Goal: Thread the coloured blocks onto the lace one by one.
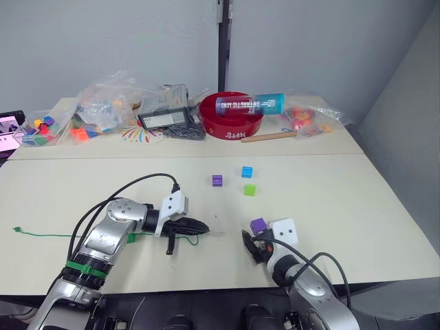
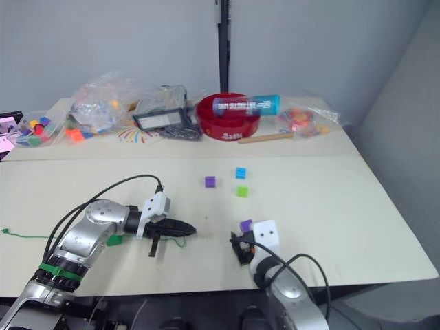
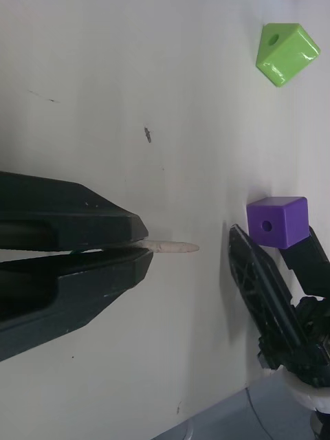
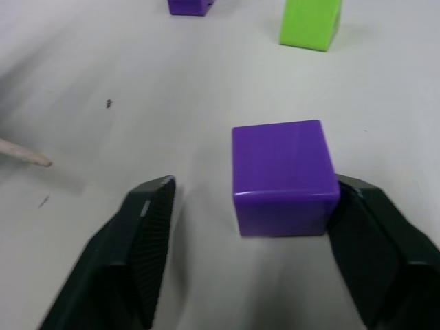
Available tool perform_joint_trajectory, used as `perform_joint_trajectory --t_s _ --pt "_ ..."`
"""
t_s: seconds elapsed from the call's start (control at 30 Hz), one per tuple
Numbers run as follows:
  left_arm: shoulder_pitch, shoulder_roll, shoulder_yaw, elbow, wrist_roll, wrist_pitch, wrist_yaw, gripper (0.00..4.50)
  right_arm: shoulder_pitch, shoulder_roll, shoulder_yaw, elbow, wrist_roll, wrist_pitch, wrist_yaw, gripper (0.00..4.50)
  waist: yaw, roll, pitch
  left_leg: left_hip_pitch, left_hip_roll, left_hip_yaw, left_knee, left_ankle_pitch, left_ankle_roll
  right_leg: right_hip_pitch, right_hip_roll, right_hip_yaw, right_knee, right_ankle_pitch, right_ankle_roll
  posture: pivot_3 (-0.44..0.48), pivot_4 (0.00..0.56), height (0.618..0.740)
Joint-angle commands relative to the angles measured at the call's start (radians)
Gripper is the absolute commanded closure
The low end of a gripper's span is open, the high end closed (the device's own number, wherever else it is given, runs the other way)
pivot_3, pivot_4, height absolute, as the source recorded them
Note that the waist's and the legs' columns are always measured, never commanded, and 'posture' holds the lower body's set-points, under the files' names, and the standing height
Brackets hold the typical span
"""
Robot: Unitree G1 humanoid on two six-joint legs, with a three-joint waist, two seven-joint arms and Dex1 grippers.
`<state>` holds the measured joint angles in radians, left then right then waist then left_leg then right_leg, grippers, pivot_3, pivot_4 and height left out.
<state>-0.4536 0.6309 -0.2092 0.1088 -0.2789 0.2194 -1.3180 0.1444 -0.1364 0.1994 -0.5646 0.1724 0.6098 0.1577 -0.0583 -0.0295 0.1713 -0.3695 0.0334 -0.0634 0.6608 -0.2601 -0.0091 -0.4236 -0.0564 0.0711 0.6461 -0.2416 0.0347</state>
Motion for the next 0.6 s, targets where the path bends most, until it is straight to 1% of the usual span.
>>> perform_joint_trajectory --t_s 0.03,0.1,0.17,0.2,0.3,0.37,0.43,0.47,0.53,0.6 --pt "-0.003 0.008 0.023 -0.031 -0.019 -0.003 -0.007 4.50 -0.006 -0.054 -0.052 -0.100 0.052 0.015 0.064 0.06 0.004 0.000 0.000 0.000 0.000 0.000 0.000 0.000 0.000 0.000 0.000 0.000 0.000 0.000 0.000 0.000 0.150 0.731" --pt "0.000 0.009 0.027 -0.036 -0.020 0.000 -0.003 4.50 -0.037 -0.161 -0.107 -0.132 0.104 0.030 0.174 0.06 0.008 0.000 0.000 0.000 0.000 0.000 0.000 0.000 0.000 0.000 0.000 0.000 0.000 0.000 0.000 0.000 0.150 0.731" --pt "0.005 0.011 0.030 -0.041 -0.020 0.001 0.000 4.50 -0.076 -0.267 -0.163 -0.128 0.175 0.029 0.297 0.06 0.011 0.000 0.000 0.000 -0.001 0.001 0.000 0.000 0.000 0.000 -0.001 0.000 -0.001 0.000 0.000 0.000 0.150 0.731" --pt "0.007 0.011 0.031 -0.043 -0.020 0.002 0.002 4.50 -0.097 -0.311 -0.181 -0.113 0.205 0.024 0.350 0.06 0.012 0.000 0.000 0.000 -0.001 0.001 0.000 0.000 0.000 0.000 -0.001 0.000 -0.001 0.000 0.000 0.000 0.150 0.731" --pt "0.012 0.012 0.035 -0.048 -0.019 0.004 0.005 4.50 -0.183 -0.473 -0.190 -0.020 0.277 -0.023 0.601 0.06 0.011 0.000 0.000 0.000 0.000 0.000 0.000 0.000 0.000 0.001 0.000 0.000 -0.001 0.000 0.000 0.000 0.150 0.731" --pt "0.015 0.013 0.036 -0.048 -0.017 0.002 0.005 4.50 -0.264 -0.565 -0.164 0.084 0.285 -0.072 0.764 0.06 0.011 -0.001 0.000 0.000 0.000 0.000 0.000 0.000 0.000 0.001 0.000 0.000 -0.001 0.000 0.000 0.000 0.150 0.731" --pt "0.019 0.015 0.038 -0.051 -0.016 0.001 0.005 4.50 -0.354 -0.628 -0.121 0.191 0.275 -0.124 0.909 0.06 0.011 0.000 0.001 0.000 0.000 0.001 0.000 0.000 0.000 0.001 0.000 0.000 -0.001 0.000 0.000 0.000 0.150 0.731" --pt "0.022 0.017 0.039 -0.054 -0.016 0.001 0.005 4.50 -0.406 -0.653 -0.084 0.259 0.243 -0.178 0.984 0.06 0.011 0.000 0.001 0.000 0.000 0.001 0.001 0.000 0.000 0.001 0.000 0.000 -0.001 0.000 0.000 0.000 0.150 0.731" --pt "0.029 0.019 0.044 -0.060 -0.017 0.000 0.008 4.50 -0.534 -0.663 -0.001 0.427 0.152 -0.299 1.087 0.06 0.009 -0.001 0.001 0.001 0.000 0.001 0.001 0.000 0.000 0.001 0.000 0.000 -0.001 0.000 0.000 0.000 0.150 0.731" --pt "0.041 0.023 0.049 -0.073 -0.019 0.002 0.011 4.50 -0.630 -0.641 0.060 0.584 0.074 -0.434 1.148 0.06 0.010 0.000 0.001 0.001 0.000 0.001 0.001 0.000 0.000 0.001 0.000 0.000 -0.001 0.000 0.000 0.000 0.150 0.731"
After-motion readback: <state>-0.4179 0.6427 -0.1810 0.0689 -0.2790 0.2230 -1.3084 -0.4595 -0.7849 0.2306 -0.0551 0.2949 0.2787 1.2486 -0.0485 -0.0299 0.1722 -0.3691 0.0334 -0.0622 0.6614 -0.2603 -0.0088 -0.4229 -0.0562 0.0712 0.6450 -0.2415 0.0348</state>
